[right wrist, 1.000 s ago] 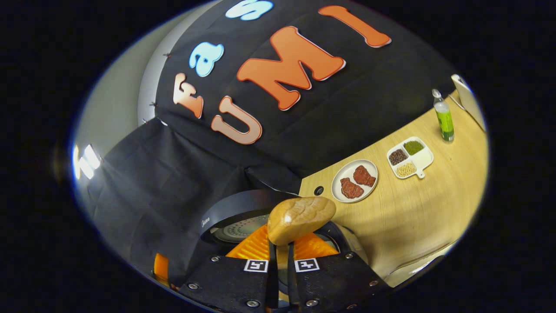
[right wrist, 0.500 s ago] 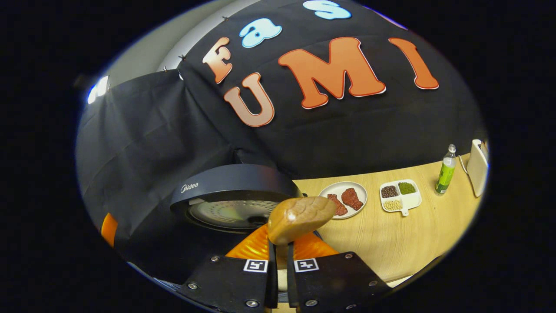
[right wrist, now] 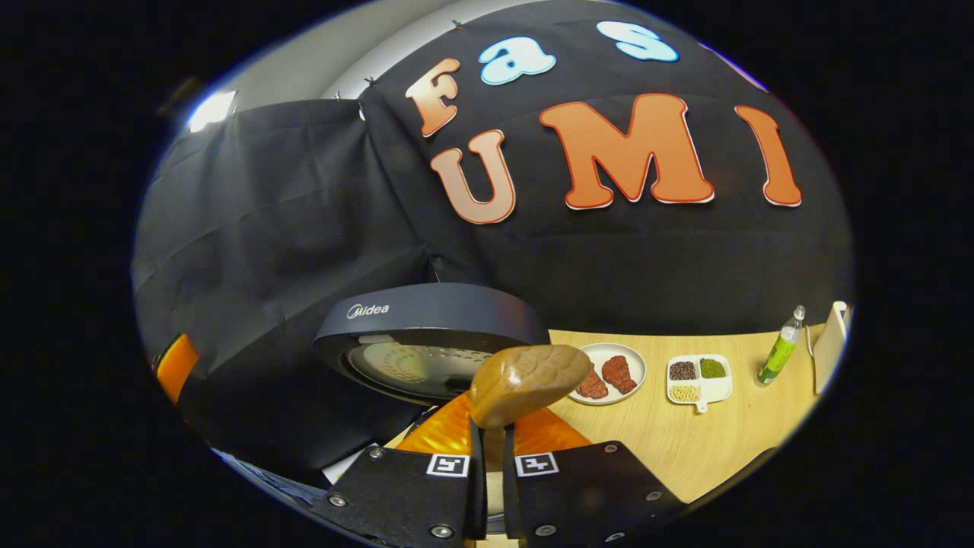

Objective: Close the left gripper, press the button to open the rice cooker; take a wooden spoon from the chopstick holder with the right hand, scoop a spoonful of rice and pour it into the rice cooker, then put the wooden spoon back into the chopstick holder.

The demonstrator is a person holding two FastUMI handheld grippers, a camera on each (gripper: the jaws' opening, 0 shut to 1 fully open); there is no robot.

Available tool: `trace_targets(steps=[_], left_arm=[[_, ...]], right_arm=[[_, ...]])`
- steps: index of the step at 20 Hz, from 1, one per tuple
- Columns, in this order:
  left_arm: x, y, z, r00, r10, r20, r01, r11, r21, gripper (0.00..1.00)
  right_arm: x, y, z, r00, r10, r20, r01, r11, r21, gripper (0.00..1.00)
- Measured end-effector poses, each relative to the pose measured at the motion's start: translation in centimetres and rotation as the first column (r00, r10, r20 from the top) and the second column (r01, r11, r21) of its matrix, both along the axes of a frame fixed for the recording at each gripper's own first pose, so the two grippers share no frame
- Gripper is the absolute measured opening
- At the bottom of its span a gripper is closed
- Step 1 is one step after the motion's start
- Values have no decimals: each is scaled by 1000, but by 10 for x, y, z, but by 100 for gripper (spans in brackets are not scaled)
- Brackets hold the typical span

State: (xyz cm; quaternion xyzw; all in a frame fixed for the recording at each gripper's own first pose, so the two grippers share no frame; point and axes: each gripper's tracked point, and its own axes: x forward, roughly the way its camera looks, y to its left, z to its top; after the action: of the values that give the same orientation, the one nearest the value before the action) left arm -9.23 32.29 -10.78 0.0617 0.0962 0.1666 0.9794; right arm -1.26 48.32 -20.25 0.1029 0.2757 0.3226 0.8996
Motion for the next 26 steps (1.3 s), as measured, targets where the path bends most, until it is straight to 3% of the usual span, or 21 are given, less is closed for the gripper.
trace_targets(steps=[6,11,15,16,17,18,21,22,23,24,25,26], left_arm=[[-4,7,-3,1000,14,-7,-14,1000,3,91],[-10,17,-4,999,37,-10,-37,999,-4,91],[-12,19,-5,999,44,-14,-44,999,1,91],[-14,20,-5,999,45,-13,-44,999,3,95],[-14,19,-6,999,44,-16,-44,999,5,100],[-13,18,-7,999,43,-17,-43,999,5,91],[-12,14,-3,999,37,-15,-37,999,10,99],[-12,13,-4,999,37,-14,-37,999,12,91],[-11,10,-3,999,33,-15,-33,999,11,99],[-10,6,-4,999,28,-17,-27,1000,12,91],[-8,2,-4,1000,22,-19,-22,1000,15,90],[-7,-2,-3,1000,15,-21,-15,1000,18,99]], right_arm=[[-16,21,10,983,103,150,-91,992,-84,8],[-28,34,17,938,194,288,-146,973,-180,8],[-32,31,20,916,217,337,-149,965,-215,8],[-31,29,21,914,212,347,-141,966,-218,8],[-32,26,23,914,209,349,-141,968,-208,8],[-32,26,24,921,197,336,-141,973,-183,8],[-29,13,31,951,150,269,-129,987,-92,8],[-26,6,32,960,133,245,-119,991,-68,8],[-24,-4,32,969,112,219,-105,993,-45,8],[-23,-13,31,976,91,195,-88,996,-27,8],[-21,-25,32,982,69,177,-67,998,-15,7],[-18,-38,32,985,49,168,-48,999,-9,8]])
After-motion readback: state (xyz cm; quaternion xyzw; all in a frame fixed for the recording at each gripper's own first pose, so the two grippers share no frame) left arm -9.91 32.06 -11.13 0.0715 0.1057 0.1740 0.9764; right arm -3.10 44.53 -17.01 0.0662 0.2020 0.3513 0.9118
